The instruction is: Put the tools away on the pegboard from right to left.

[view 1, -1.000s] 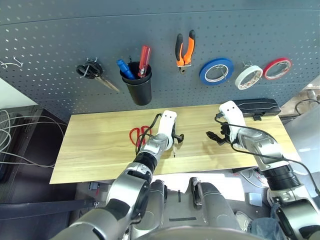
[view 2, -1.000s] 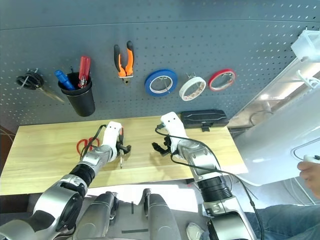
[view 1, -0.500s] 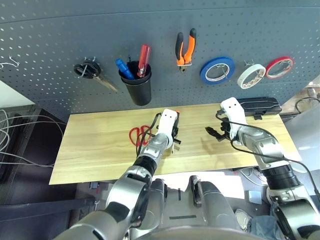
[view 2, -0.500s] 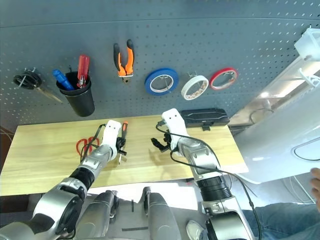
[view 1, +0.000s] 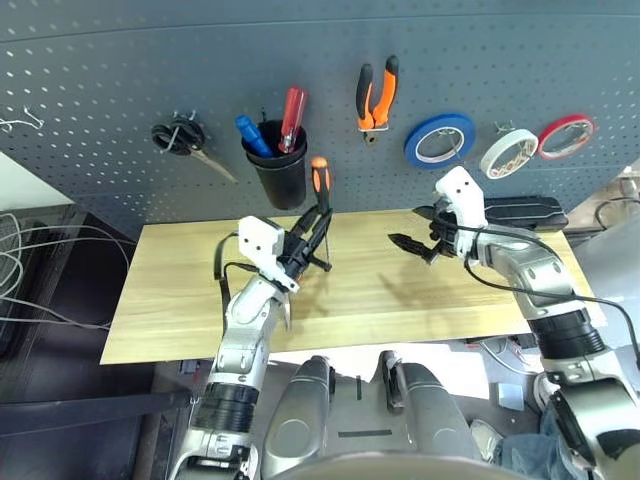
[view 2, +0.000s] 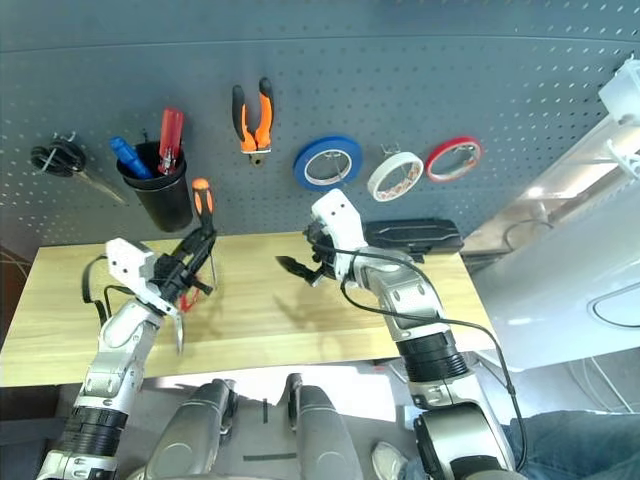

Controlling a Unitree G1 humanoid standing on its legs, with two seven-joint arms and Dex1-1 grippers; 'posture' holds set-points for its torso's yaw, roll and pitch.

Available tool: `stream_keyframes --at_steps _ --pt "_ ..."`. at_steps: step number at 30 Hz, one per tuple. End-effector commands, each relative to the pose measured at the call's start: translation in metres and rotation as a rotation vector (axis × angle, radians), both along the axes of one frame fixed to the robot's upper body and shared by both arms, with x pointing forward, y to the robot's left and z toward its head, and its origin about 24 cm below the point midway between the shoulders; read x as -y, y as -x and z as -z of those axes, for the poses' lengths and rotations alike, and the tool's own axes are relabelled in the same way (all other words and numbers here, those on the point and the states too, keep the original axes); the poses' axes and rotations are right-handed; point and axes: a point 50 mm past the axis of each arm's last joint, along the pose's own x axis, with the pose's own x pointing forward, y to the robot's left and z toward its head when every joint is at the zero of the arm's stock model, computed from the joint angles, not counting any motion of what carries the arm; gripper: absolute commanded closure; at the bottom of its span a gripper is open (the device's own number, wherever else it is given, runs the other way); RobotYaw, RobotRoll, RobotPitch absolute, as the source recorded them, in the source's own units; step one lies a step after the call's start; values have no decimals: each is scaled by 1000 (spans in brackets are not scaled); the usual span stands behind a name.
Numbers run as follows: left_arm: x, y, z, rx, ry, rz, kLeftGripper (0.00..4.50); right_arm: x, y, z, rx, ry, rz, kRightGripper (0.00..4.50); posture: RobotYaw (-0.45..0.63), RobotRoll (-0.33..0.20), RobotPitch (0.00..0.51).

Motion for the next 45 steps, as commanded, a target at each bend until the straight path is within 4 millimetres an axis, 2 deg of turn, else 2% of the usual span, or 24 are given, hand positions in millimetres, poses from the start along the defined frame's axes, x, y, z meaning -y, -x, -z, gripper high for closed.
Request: stream_keyframes --at_steps 1,8,13,18,22,25,29,33,36,38,41,45 --pt "3 3 -30 74 40 8 3908 -11 1 -6 63 -54 -88 0 109 0 205" --pt "1 -2 -87 218 114 -8 3908 -33 -2 -33 167 -169 -156 0 121 0 197" --pt "-13 -7 -110 327 91 -90 3908 -45 -4 -53 232 -250 -177 0 122 0 195" --pt "-33 -23 -102 362 1 -235 3908 -51 -5 -65 263 -305 -180 0 119 0 194" --pt "-37 -33 -87 339 -59 -298 3908 -53 -4 -66 262 -316 -177 0 116 0 194" --pt "-37 -42 -70 253 -81 -325 3908 -52 -3 -64 257 -316 -169 0 106 0 194" --pt "-28 -31 -82 311 -44 -238 2555 -44 -5 -60 244 -291 -141 0 104 0 196" --pt "-14 -14 -100 377 -68 -88 1190 -29 -5 -45 196 -222 -116 0 99 0 199" --pt "2 -7 -94 292 -146 62 172 -14 -3 -28 135 -142 -85 0 104 0 203" --pt "10 -4 -86 210 -198 150 31 -5 -2 -18 66 -105 -45 0 104 0 203" --pt "25 2 -57 -26 -332 316 31 17 2 10 -59 37 9 0 103 0 209" --pt "30 5 -19 -277 -404 399 31 23 4 21 -109 79 46 0 95 0 210"
